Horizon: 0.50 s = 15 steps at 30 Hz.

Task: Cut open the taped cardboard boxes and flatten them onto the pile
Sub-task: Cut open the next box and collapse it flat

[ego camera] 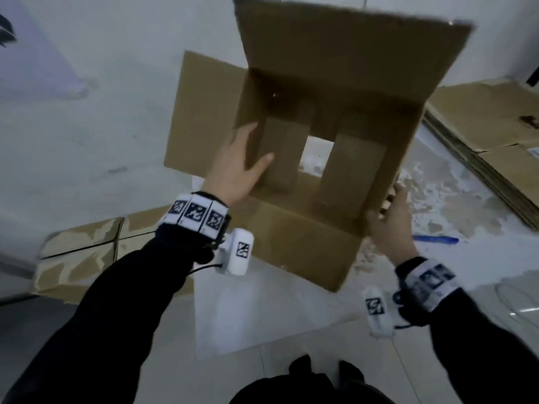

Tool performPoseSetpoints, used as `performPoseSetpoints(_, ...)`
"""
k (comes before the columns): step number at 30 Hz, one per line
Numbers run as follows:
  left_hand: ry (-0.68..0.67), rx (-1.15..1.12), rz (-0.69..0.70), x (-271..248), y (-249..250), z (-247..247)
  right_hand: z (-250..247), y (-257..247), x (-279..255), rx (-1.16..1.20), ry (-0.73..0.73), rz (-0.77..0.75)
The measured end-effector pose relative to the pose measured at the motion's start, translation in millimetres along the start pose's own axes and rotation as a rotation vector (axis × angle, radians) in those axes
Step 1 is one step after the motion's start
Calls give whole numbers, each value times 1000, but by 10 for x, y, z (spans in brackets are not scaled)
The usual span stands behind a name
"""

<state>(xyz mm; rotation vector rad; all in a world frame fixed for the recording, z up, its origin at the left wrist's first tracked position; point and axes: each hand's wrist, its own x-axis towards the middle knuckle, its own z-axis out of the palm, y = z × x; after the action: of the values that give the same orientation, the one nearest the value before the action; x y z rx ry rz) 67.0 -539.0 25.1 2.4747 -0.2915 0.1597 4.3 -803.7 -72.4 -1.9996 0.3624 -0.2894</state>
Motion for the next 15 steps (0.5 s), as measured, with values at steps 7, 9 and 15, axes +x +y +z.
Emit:
performPoseSetpoints(7, -85, -65, 137, 295, 858, 285, 987, 406, -880, 29, 38, -51)
performPoseSetpoints(9, -210, 74, 46, 375, 851, 299, 1101, 527, -968, 7, 22, -127)
performPoseSetpoints(15, -506, 372, 33, 455, 932, 266, 1098, 623, -1097, 84, -44, -190)
